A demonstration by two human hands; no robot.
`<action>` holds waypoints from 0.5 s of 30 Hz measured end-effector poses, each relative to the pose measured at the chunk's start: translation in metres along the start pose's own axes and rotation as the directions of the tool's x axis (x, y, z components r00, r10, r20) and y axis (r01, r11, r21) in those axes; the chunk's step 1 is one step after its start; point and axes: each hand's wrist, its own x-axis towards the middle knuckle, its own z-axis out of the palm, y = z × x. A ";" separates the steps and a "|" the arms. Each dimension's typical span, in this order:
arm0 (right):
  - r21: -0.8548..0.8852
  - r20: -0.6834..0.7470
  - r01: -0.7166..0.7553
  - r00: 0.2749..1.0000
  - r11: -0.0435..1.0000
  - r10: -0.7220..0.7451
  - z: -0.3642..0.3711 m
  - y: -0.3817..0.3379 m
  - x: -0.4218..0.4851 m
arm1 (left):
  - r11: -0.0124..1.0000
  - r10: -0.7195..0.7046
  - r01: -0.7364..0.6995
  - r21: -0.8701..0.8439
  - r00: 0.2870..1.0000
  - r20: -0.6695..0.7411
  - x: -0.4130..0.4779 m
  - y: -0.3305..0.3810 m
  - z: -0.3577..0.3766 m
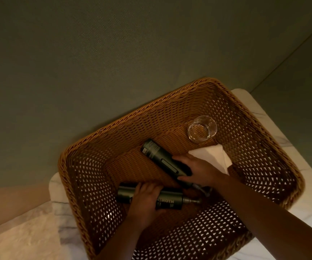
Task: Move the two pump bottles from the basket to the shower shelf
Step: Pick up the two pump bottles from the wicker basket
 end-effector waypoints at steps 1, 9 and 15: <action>0.016 0.005 -0.002 1.000 1.000 0.002 0.003 0.001 0.001 | 1.000 -0.003 0.003 0.016 1.000 0.006 0.001 0.000 0.001; 0.132 0.005 -0.028 1.000 0.991 0.028 0.014 0.005 0.011 | 0.995 -0.031 0.030 0.098 0.999 0.010 0.004 -0.002 0.007; 0.269 0.051 -0.036 0.998 0.962 0.023 0.010 0.003 0.014 | 0.992 -0.061 0.054 0.113 0.996 0.063 0.001 0.008 0.001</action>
